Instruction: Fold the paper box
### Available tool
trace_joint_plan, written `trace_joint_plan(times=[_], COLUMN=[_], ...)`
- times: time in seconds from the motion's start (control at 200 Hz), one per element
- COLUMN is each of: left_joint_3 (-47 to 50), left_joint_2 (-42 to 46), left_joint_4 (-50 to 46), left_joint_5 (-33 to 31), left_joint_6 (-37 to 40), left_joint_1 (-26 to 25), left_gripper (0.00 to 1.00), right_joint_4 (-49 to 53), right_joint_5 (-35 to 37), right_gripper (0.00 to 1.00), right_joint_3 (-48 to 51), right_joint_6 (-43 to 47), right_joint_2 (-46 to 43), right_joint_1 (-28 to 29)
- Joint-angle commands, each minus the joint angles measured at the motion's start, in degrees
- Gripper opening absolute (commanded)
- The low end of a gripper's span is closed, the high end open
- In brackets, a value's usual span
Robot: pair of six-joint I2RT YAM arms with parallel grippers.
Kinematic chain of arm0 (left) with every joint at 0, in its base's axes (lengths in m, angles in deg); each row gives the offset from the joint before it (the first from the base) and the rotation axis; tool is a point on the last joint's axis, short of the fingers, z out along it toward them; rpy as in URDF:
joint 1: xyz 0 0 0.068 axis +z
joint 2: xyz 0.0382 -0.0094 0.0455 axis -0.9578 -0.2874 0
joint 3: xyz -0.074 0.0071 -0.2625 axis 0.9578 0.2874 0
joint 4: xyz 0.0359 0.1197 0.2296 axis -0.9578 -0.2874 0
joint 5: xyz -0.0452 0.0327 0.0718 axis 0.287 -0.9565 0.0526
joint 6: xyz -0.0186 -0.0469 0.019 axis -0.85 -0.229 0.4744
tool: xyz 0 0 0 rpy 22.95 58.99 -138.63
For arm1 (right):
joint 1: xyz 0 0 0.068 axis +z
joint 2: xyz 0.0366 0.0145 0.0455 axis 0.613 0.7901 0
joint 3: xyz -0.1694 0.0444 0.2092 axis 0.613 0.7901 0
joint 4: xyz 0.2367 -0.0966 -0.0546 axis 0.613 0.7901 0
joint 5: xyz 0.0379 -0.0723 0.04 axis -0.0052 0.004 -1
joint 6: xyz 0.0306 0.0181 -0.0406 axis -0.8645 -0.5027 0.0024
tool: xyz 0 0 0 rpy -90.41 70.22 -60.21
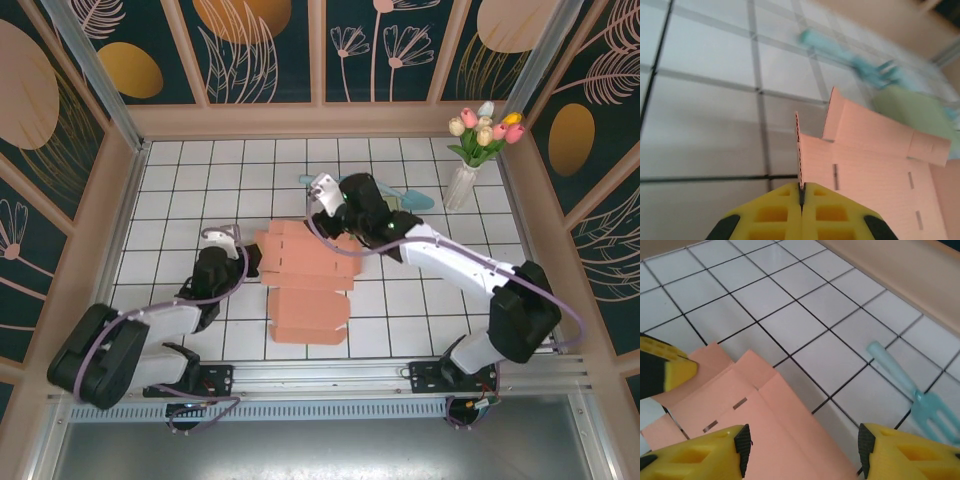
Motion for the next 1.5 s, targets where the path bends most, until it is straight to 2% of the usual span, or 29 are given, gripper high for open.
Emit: trace_joint_plan(times=[0.0, 0.135, 0.24, 0.375, 0.54, 0.626, 0.711, 0.766, 0.961, 1.086, 1.161, 1.211, 1.261, 1.411, 1.496], left_joint_3=[3.46, 7.67, 8.46, 8.31, 9.48, 10.27, 10.69, 10.78, 10.44, 10.61, 10.78, 10.7, 10.74, 10.3, 9.2], left_joint_2=[7.24, 13.86, 15.28, 12.59, 11.84, 12.95, 14.15, 14.51, 13.37, 13.67, 13.98, 14.23, 14.34, 13.9, 14.51], left_joint_4=[15.32, 21.45, 22.27, 23.34, 26.03, 26.99, 27.02, 26.97, 27.28, 27.32, 27.36, 27.28, 27.27, 26.71, 23.97], left_joint_5=[4.09, 1.5, -0.47, -2.3, -0.22, 0.06, 0.91, 1.17, 1.16, 1.0, 1.21, 1.27, 1.29, 0.4, -2.42], left_joint_6=[10.55, 16.07, 17.83, 18.7, 19.07, 19.25, 19.26, 19.24, 19.51, 19.6, 19.6, 19.6, 19.6, 19.19, 18.0], left_joint_1=[-3.13, -5.09, -5.65, -5.8, -5.99, -6.09, -6.2, -6.18, -6.38, -6.49, -6.48, -6.49, -6.54, -6.49, -6.52], left_gripper=[0.0, 0.0, 0.0, 0.0, 0.0, 0.0, 0.0, 0.0, 0.0, 0.0, 0.0, 0.0, 0.0, 0.0, 0.0], right_joint_4=[21.25, 34.78, 41.43, 47.29, 46.85, 46.31, 44.76, 42.77, 43.3, 43.7, 43.74, 43.65, 43.51, 43.3, 43.18], right_joint_5=[-5.9, -3.15, -7.5, -13.0, -15.66, -19.54, -21.27, -21.69, -24.2, -24.51, -24.95, -25.15, -25.0, -24.29, -22.58], right_gripper=[0.6, 0.6, 0.59, 0.59, 0.59, 0.53, 0.53, 0.53, 0.49, 0.4, 0.39, 0.31, 0.29, 0.0, 0.0], right_joint_3=[-10.47, -21.53, -26.59, -29.21, -28.04, -27.33, -24.55, -23.11, -22.77, -22.93, -23.02, -23.1, -23.15, -23.44, -23.01], right_joint_6=[17.26, 21.94, 24.63, 30.85, 37.92, 42.43, 47.16, 47.75, 49.88, 50.12, 50.05, 50.07, 49.82, 48.71, 48.11], right_joint_2=[6.32, 13.44, 15.66, 15.18, 14.07, 13.91, 12.88, 12.19, 12.03, 12.43, 12.62, 12.82, 13.03, 13.72, 13.91], right_joint_1=[-1.75, -3.54, -4.95, -5.28, -8.66, -11.58, -11.71, -13.6, -14.28, -14.24, -14.04, -13.94, -13.76, -13.58, -13.58])
